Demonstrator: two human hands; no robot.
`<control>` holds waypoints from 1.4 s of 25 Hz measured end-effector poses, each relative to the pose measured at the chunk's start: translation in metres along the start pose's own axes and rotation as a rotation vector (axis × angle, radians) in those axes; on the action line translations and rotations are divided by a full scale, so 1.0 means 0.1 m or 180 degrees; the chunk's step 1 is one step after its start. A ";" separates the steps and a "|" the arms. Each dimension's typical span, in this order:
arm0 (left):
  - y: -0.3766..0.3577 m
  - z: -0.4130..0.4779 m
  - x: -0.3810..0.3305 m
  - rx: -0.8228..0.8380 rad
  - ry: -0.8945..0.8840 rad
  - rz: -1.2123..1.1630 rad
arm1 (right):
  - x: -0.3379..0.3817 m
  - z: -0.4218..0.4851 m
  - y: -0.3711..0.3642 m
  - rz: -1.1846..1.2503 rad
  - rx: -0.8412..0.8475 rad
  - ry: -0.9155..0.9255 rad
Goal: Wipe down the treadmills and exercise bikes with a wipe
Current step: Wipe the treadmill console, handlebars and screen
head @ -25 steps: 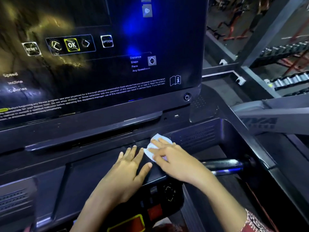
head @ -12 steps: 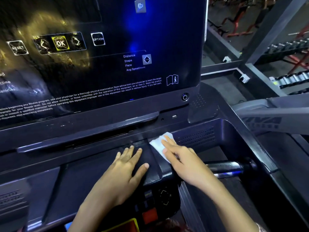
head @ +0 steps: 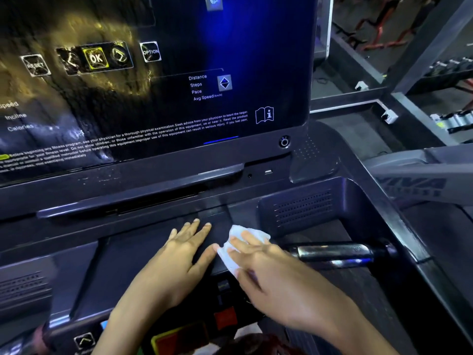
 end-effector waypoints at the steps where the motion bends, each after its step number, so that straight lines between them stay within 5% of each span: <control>1: 0.02 -0.05 0.04 -0.0033 -0.0009 0.0010 | 0.01 0.02 0.00 -0.0018 -0.0094 0.0008; 7: 0.28 -0.40 0.33 -0.0099 0.0001 0.0206 | 0.39 0.11 -0.43 -0.0821 -0.0435 0.0071; 14: 0.70 -1.04 1.09 -0.0297 -0.0372 0.0495 | 1.43 0.14 -0.86 -0.0308 -0.1227 0.0291; 18: 0.88 -1.32 1.53 -0.0437 -0.0344 0.0278 | 1.82 0.19 -1.06 0.0502 -0.0962 0.0232; 21: 0.99 -1.39 1.86 -0.0574 -0.0150 0.0313 | 2.00 0.30 -1.24 -0.0060 -0.0676 0.0630; 28: 1.12 -1.28 2.18 -0.0820 0.0048 0.0413 | 1.96 1.11 -1.66 -0.0911 -0.0150 0.0054; 35: 1.12 -1.16 2.44 -0.0717 0.0147 0.0472 | 1.94 1.27 -1.84 -0.0700 0.0450 0.0885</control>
Point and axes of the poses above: each hand's wrist, its own z-axis towards the middle knuckle, its own y-axis out of the back of the hand, x = y × z, the point moved 6 cm from there along z, towards the middle knuckle, and after that the axes turned 12 degrees about -x, right-handed, at the moved point
